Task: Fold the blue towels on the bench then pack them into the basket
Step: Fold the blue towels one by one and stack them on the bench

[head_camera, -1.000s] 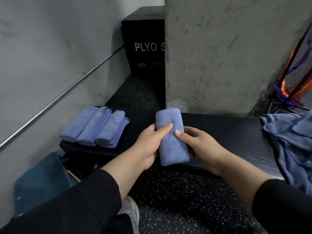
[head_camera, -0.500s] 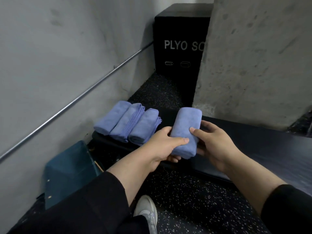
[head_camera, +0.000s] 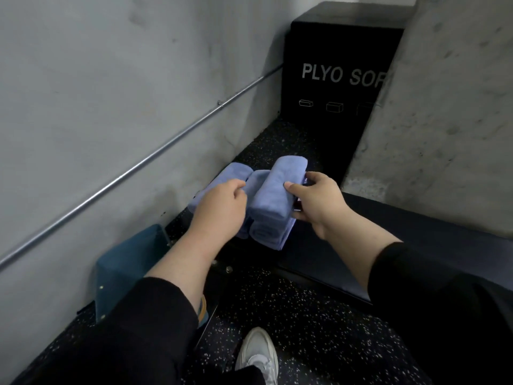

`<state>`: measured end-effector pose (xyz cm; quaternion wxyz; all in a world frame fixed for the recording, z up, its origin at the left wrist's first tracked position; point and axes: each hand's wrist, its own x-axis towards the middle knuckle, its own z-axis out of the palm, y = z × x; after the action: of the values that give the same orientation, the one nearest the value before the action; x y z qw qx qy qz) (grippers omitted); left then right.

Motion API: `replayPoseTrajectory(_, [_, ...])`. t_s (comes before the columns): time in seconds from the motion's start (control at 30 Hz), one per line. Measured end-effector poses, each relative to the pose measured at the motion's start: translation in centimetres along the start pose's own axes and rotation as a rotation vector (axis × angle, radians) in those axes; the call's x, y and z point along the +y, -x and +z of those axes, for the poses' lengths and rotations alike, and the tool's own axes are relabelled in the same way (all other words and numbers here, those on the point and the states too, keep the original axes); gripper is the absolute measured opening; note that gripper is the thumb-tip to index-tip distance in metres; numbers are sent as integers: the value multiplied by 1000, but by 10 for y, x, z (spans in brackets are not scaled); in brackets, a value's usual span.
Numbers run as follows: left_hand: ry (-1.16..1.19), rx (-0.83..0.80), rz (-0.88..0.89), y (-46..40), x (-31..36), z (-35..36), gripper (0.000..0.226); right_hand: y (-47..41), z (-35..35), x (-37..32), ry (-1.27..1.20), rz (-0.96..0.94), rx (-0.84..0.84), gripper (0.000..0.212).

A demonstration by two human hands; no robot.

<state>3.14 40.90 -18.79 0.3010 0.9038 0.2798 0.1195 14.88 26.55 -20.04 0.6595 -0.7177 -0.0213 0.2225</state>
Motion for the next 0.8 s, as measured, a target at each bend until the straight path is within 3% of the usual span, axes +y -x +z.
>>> replayPoseTrajectory(0.17, [68, -246, 91, 1, -5, 19, 43, -4, 6, 17, 500, -136, 73, 40])
replayPoseTrajectory(0.3, [3, -306, 124, -1, -12, 30, 50, 5, -2, 21, 888, -440, 234, 76])
replayPoseTrajectory(0.37, [9, -295, 133, -2, -11, 30, 50, 4, -4, 18, 1033, -611, 114, 66])
replayPoseTrajectory(0.43, [11, -280, 135, -4, -10, 30, 49, 1, -5, 17, 1134, -553, -79, 51])
replayPoseTrajectory(0.5, [26, -258, 130, -5, -8, 31, 46, -1, -9, 17, 1107, -478, -133, 46])
replayPoseTrajectory(0.8, [103, -167, 189, -3, 10, 34, 39, 14, -36, 9, 847, -504, -94, 47])
